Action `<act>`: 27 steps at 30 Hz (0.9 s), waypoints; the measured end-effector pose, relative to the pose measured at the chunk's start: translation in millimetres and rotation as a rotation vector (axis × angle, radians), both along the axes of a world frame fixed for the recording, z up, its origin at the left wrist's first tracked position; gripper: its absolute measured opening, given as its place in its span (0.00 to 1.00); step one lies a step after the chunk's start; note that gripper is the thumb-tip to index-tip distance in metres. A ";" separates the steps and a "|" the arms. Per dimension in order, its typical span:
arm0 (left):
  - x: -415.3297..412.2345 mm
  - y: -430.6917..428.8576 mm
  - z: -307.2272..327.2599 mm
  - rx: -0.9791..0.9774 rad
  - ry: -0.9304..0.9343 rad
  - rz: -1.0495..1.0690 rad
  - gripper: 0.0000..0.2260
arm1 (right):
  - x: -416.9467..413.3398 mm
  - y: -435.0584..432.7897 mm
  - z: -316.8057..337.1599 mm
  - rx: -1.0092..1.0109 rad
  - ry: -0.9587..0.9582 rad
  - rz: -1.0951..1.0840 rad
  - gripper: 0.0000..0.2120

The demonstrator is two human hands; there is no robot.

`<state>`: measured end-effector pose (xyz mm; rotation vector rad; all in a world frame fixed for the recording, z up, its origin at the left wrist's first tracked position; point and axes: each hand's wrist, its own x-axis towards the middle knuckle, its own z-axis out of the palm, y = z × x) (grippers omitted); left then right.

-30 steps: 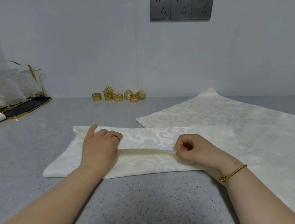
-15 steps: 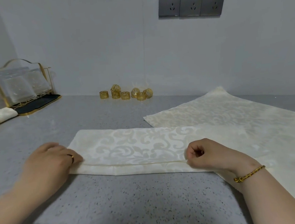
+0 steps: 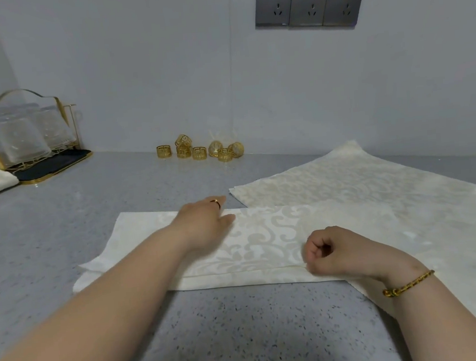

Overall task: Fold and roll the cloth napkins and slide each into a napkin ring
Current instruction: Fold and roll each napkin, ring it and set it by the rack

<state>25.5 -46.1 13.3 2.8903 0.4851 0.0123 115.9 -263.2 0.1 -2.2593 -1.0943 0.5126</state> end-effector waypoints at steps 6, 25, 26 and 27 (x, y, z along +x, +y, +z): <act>9.7 -12.0 -22.9 0.145 0.223 0.003 0.31 | 1.1 1.7 -0.4 -0.017 0.031 0.010 0.12; -12.0 -3.2 -37.0 0.045 0.087 0.042 0.25 | 10.5 79.7 -26.5 -0.305 -0.396 -0.212 0.27; -17.3 2.4 -36.0 0.050 0.094 0.051 0.26 | 14.6 69.8 -25.2 -0.330 -0.396 -0.247 0.28; -23.5 10.2 -34.4 0.061 0.103 0.065 0.27 | 20.3 58.0 -23.1 -0.356 -0.389 -0.287 0.29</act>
